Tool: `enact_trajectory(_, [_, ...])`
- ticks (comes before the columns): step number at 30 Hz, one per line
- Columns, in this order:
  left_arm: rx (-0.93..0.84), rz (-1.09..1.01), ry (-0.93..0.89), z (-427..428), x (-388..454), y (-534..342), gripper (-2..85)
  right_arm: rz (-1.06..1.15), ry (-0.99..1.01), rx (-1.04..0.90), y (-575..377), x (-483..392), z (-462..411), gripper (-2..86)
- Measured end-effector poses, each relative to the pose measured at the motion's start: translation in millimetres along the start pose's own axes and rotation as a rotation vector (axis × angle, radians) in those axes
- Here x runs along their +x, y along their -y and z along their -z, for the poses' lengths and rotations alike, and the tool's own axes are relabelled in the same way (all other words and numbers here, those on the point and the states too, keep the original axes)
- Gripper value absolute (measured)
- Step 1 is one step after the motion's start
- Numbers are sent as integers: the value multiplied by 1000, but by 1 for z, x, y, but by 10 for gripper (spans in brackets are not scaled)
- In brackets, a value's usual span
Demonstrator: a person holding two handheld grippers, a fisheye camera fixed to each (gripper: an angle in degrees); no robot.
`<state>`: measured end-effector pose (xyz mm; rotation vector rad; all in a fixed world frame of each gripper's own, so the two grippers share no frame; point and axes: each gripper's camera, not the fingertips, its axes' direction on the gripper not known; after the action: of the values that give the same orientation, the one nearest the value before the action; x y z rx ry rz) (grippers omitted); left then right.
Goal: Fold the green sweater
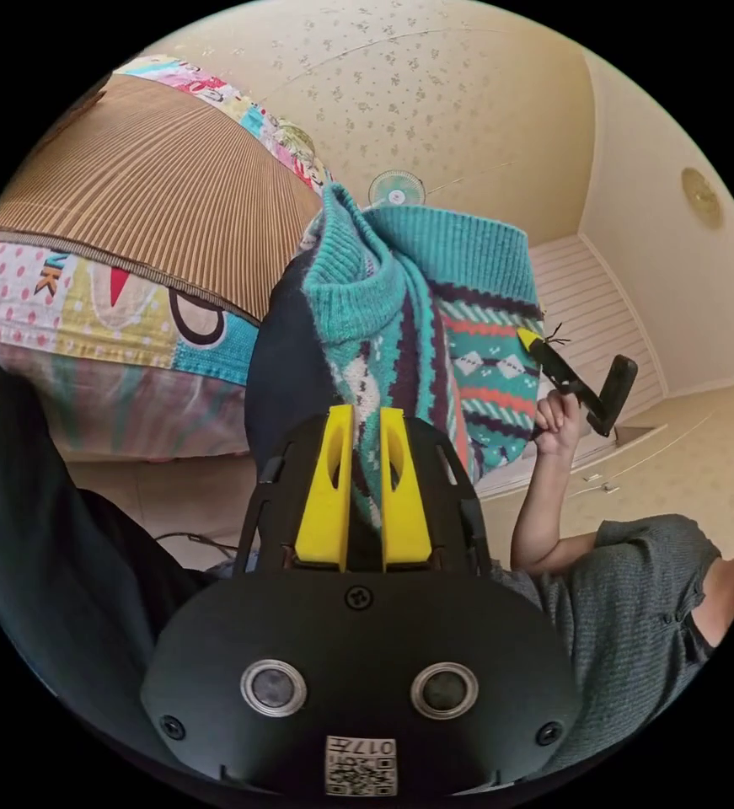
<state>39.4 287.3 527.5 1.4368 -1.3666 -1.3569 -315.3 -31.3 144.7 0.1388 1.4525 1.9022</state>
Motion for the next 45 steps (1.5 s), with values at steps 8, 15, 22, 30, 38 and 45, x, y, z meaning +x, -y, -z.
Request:
enact_trajectory(8, [-36, 73, -88, 17, -5, 0, 133, -490, -371, -108, -28, 106, 9, 61])
enact_trajectory(15, [-44, -15, -158, 50, 19, -15, 50, -321, -382, -68, 1, 57, -38, 43])
enact_trajectory(22, [176, -505, -513, 165, 70, -45, 41, 6, -470, -81, 57, -32, -102, 41])
enact_trajectory(30, [369, -677, -988, 253, 34, -91, 41, 542, -271, -47, 177, -143, -156, 52])
enact_trajectory(38, [309, -826, -1213, 276, 62, -115, 42, 830, 32, -462, 340, -227, -301, 131])
enact_trajectory(45, [328, -761, -1287, 282, 50, -126, 42, 870, -57, -1046, 412, -290, -452, 153])
